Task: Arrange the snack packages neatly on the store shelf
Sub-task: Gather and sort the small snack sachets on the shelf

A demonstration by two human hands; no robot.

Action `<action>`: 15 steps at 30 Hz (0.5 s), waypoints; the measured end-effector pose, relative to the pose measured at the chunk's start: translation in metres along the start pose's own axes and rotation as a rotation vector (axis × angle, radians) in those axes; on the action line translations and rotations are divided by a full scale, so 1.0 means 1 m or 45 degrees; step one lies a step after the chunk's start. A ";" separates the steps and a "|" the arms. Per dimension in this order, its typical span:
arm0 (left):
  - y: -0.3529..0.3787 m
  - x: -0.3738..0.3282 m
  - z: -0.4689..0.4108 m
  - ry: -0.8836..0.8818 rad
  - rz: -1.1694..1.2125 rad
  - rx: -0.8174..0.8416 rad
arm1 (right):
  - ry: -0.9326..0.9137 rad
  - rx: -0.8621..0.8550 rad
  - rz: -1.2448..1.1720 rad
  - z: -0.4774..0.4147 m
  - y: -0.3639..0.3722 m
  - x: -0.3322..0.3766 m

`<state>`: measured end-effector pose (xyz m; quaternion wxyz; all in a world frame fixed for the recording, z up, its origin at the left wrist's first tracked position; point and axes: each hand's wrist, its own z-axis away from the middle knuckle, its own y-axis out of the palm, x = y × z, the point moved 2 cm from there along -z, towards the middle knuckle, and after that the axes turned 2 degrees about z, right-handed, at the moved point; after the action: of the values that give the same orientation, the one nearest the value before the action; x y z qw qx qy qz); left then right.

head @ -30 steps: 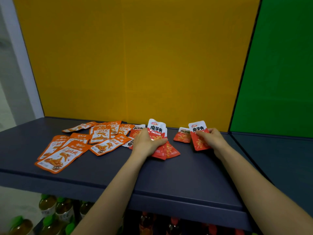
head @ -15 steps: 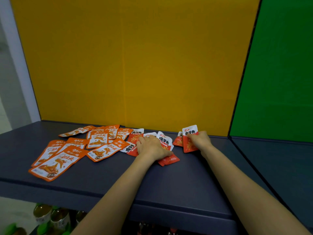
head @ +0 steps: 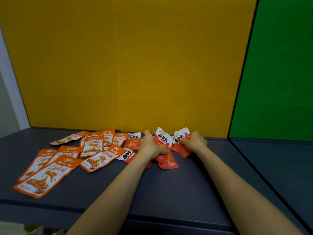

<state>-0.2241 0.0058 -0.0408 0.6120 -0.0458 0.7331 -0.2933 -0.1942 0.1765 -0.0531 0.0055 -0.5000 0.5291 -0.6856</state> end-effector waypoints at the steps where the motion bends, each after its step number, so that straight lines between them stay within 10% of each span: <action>1: 0.001 0.000 0.000 -0.038 0.093 0.016 | -0.025 -0.013 -0.003 0.000 -0.001 -0.001; 15: 0.002 0.003 -0.001 -0.221 0.904 0.117 | 0.002 -0.199 -0.601 0.027 -0.042 -0.023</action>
<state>-0.2251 0.0066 -0.0446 0.7369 0.2145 0.6347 -0.0903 -0.1425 0.1874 -0.0398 -0.1939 -0.6080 0.4491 -0.6253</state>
